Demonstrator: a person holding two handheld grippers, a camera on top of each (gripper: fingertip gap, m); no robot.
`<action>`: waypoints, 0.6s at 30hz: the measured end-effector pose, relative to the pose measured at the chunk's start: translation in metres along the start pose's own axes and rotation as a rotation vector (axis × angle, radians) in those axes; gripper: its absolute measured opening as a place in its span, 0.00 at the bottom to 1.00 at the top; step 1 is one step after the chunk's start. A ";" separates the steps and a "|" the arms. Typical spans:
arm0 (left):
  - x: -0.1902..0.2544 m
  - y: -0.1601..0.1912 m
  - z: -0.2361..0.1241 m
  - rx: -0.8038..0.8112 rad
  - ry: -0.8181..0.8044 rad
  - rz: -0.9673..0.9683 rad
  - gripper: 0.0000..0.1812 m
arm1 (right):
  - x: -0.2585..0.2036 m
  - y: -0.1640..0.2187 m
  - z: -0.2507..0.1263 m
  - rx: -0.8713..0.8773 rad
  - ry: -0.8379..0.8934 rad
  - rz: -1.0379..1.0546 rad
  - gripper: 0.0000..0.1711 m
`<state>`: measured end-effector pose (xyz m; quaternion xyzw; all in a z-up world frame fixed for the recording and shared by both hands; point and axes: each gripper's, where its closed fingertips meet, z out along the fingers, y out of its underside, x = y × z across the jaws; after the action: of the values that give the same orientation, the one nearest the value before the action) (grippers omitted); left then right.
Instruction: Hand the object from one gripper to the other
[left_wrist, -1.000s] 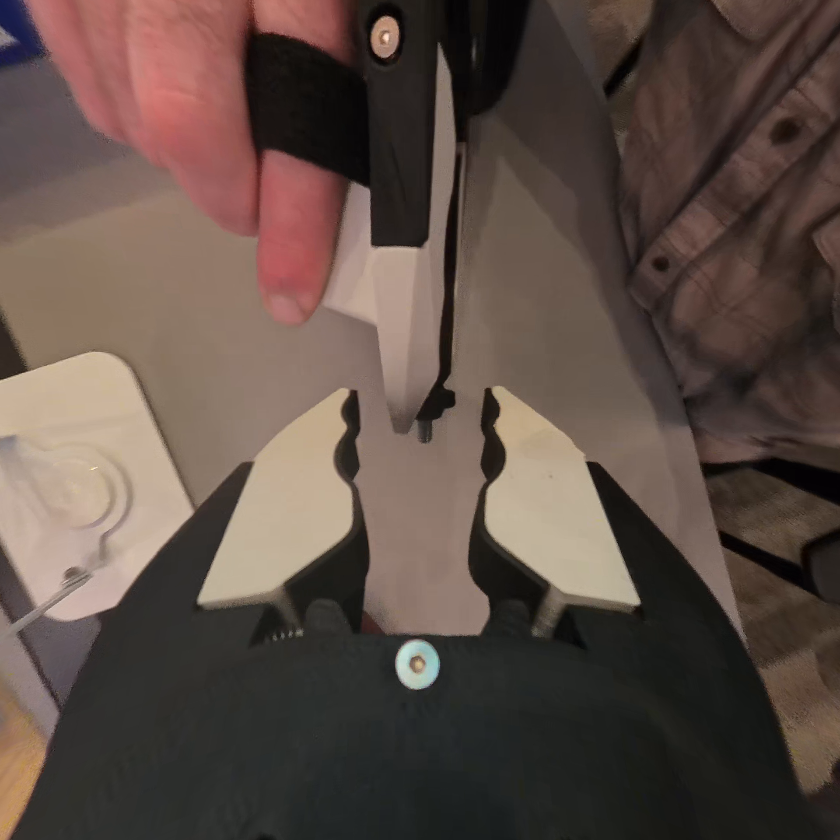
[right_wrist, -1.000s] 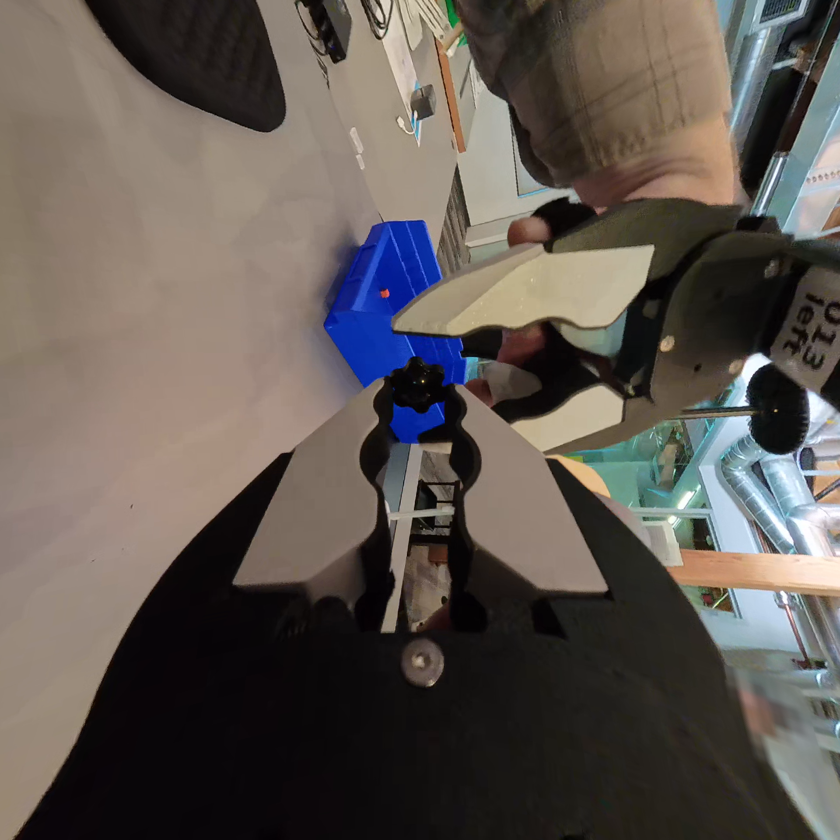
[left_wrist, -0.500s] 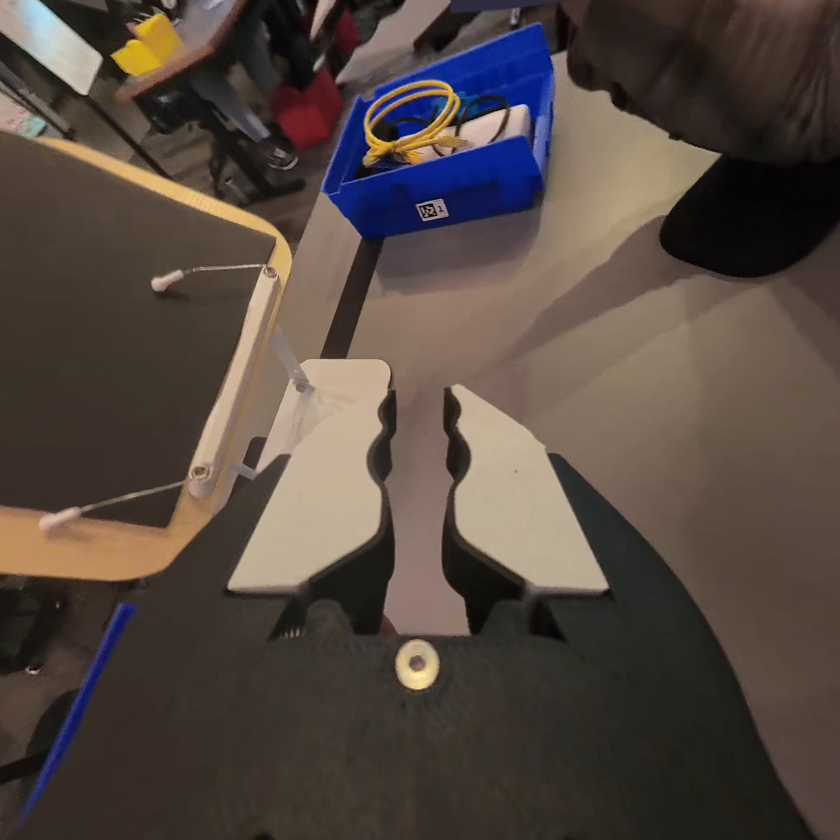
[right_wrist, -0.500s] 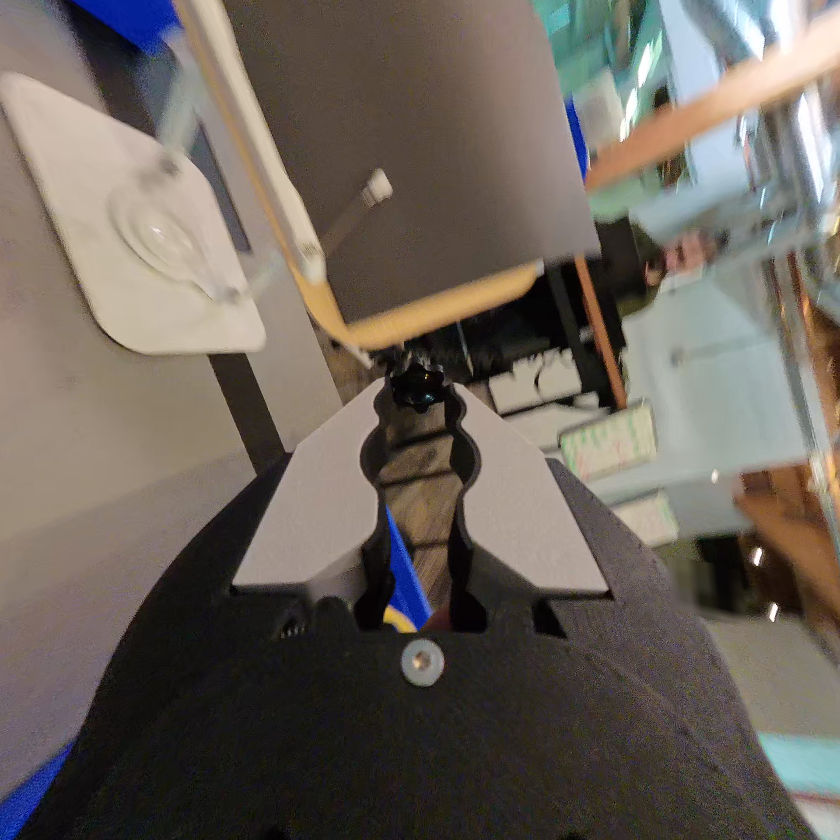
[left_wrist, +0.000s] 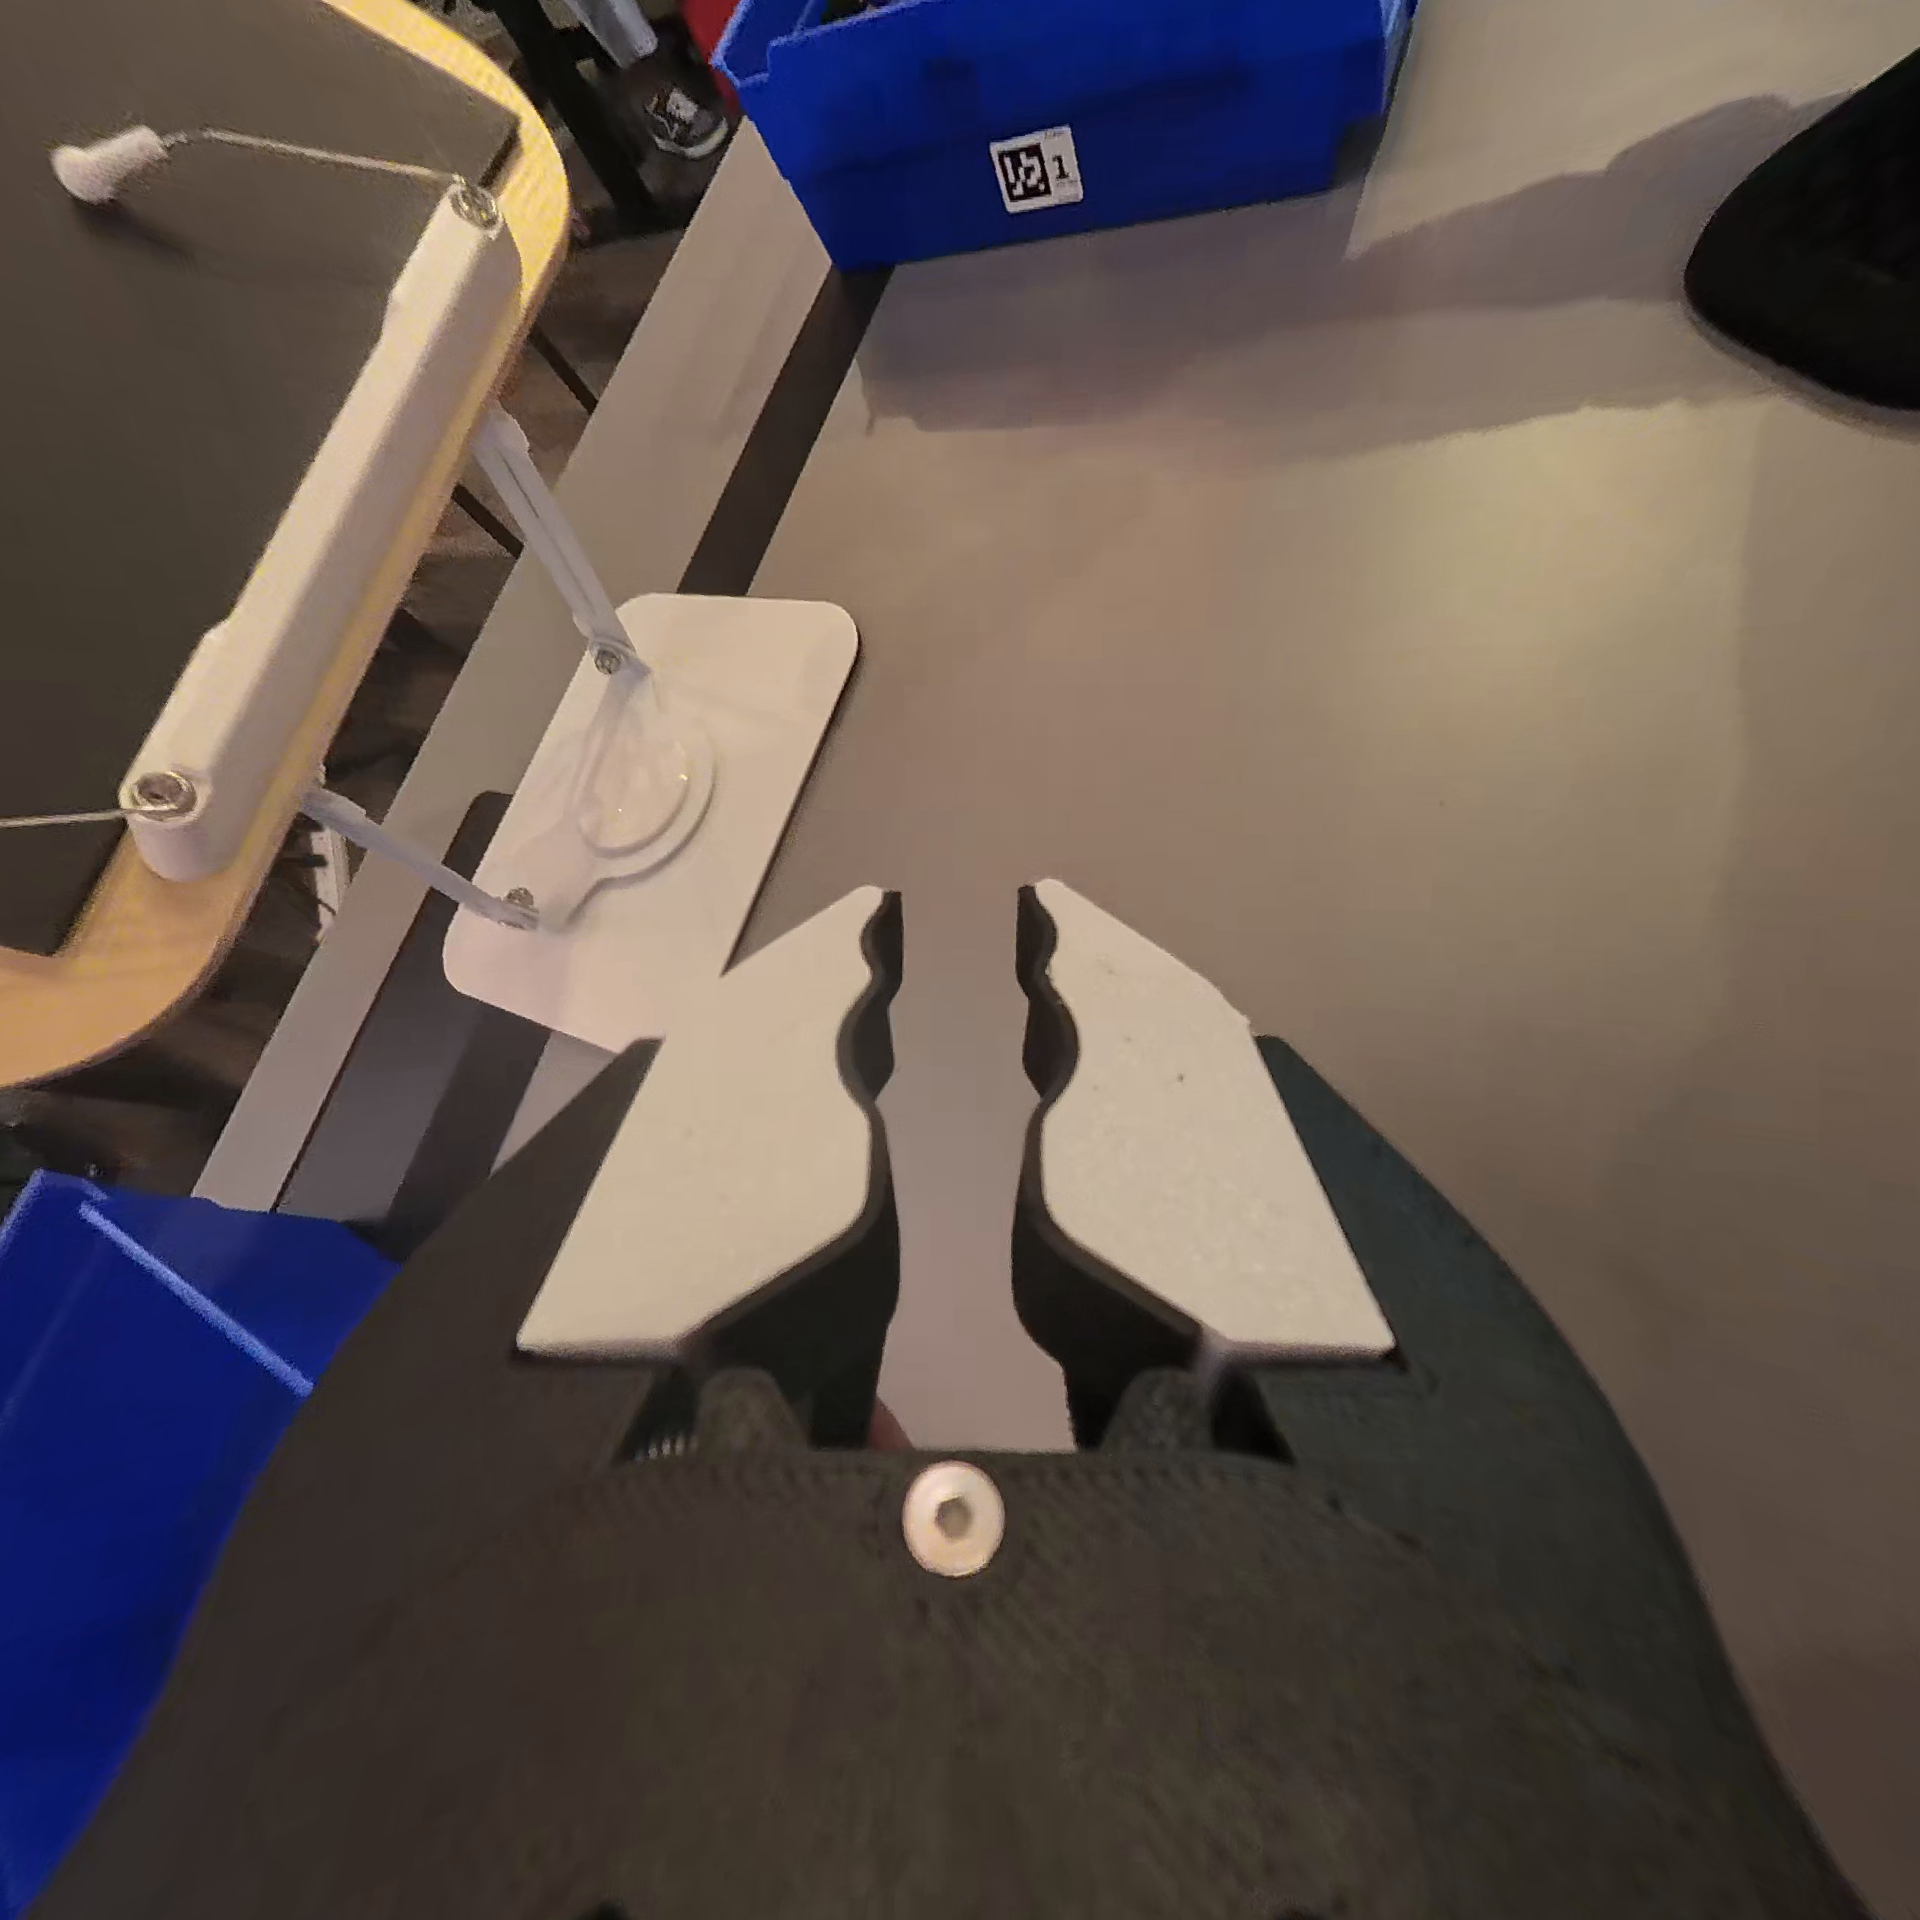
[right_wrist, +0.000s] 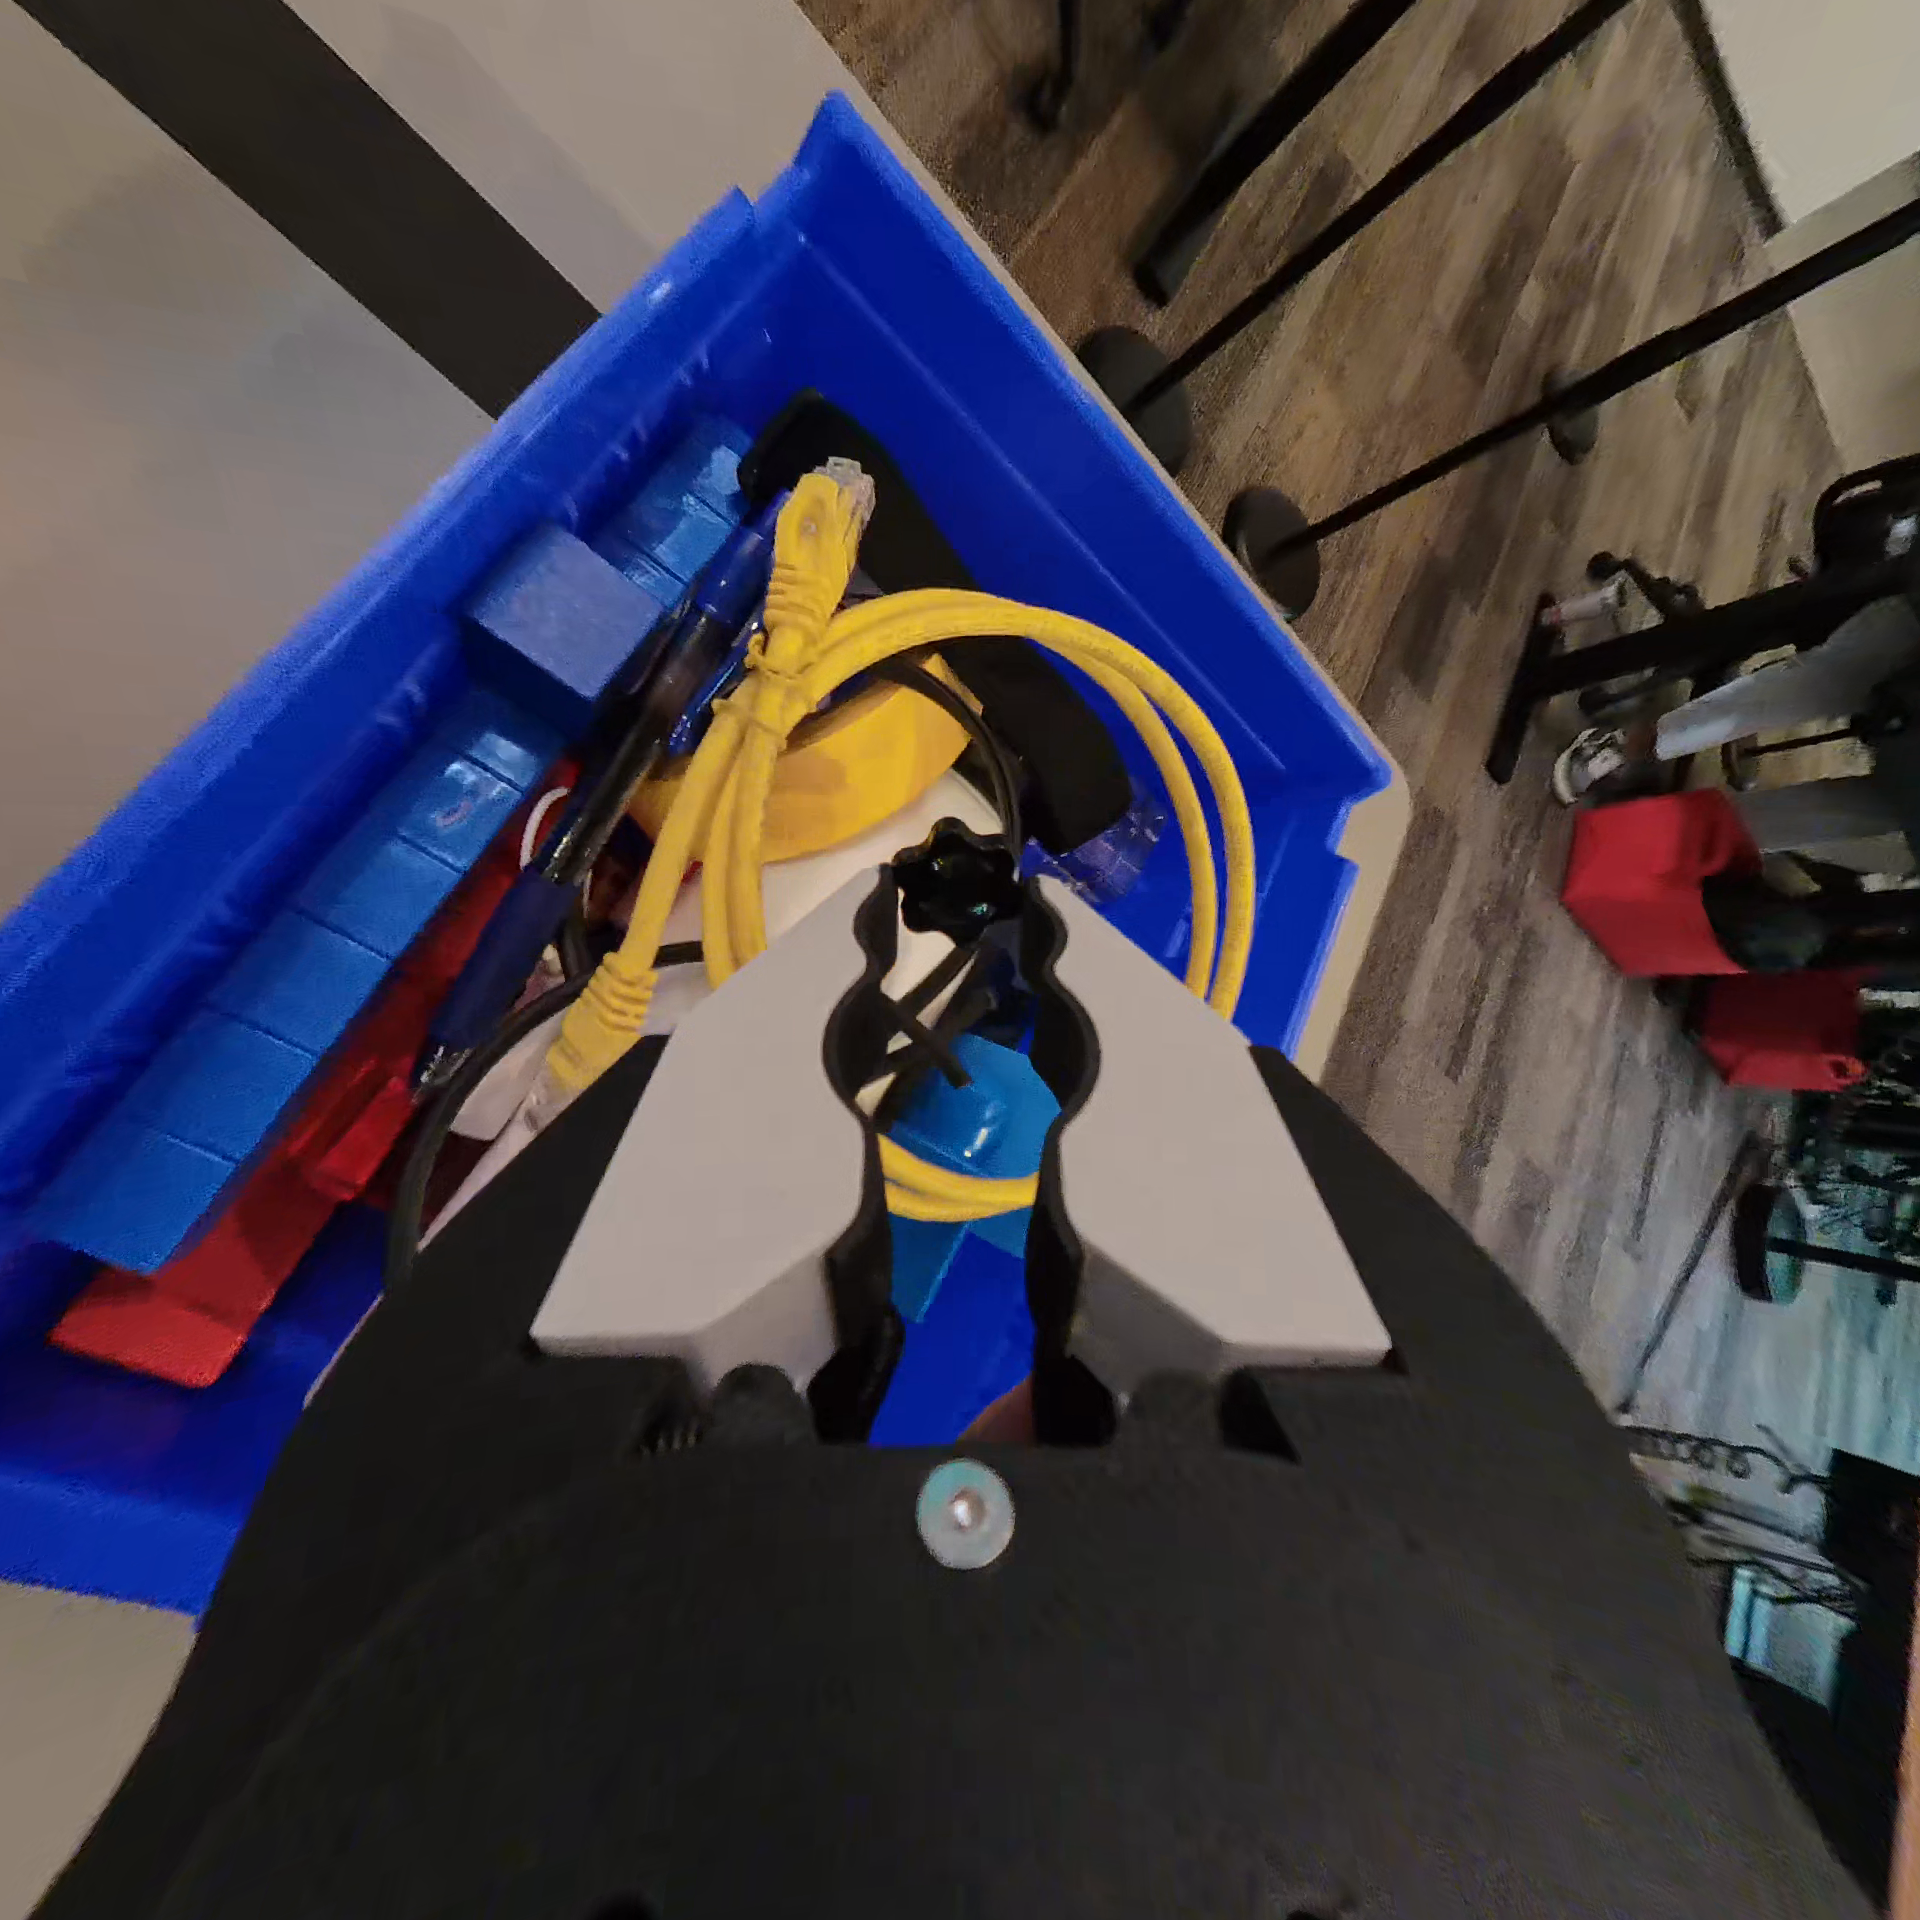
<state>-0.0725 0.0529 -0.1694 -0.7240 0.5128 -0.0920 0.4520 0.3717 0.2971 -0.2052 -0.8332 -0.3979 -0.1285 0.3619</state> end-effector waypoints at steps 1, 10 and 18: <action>0.001 0.002 0.000 -0.002 0.000 -0.003 0.11 | -0.003 0.001 0.004 -0.008 -0.017 0.014 0.12; -0.006 0.022 -0.016 -0.013 -0.081 -0.076 0.14 | -0.020 0.013 0.018 -0.107 -0.069 0.021 0.17; -0.040 0.057 -0.071 -0.045 -0.292 -0.157 0.14 | -0.014 -0.006 -0.010 -0.075 0.001 -0.030 0.20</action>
<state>-0.1705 0.0427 -0.1579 -0.7773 0.3856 -0.0092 0.4969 0.3592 0.2850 -0.2022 -0.8400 -0.4053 -0.1490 0.3285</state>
